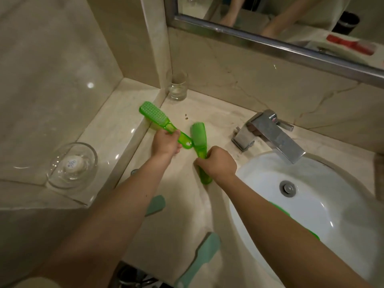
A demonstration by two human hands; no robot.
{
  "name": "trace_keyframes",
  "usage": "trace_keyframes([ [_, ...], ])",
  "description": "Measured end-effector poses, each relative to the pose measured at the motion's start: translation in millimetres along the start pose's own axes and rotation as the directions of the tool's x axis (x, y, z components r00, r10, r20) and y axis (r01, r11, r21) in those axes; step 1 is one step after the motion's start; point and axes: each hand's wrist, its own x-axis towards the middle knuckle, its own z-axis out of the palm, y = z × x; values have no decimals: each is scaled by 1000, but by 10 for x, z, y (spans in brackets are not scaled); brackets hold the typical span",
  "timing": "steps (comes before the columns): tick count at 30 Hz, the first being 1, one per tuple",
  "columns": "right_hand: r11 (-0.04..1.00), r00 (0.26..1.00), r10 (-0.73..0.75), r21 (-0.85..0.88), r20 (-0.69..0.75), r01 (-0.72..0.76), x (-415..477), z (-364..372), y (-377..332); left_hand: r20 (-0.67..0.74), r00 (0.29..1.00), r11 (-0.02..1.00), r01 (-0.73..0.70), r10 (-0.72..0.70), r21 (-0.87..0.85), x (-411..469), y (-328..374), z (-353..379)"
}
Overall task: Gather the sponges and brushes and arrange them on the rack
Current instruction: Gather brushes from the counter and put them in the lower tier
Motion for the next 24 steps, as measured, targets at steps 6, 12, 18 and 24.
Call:
trace_keyframes([
  [6, 978, 994, -102, 183, 23, 96, -72, 27, 129, -67, 988, 985, -132, 140, 110, -118, -63, 28],
  [12, 858, 996, -82, 505, -40, 91, -350, -93, 253, -11, 985, 985, -172, 172, -22, -624, -116, 127],
  [18, 733, 991, -96, 668, -88, 131, -719, -426, 549, -9, 983, 920, -177, 185, -350, -1311, -92, 359],
  [24, 670, 987, -133, 726, -87, 155, -1210, -787, 1089, -9, 979, 914, -192, 203, -357, -2074, -72, 634],
])
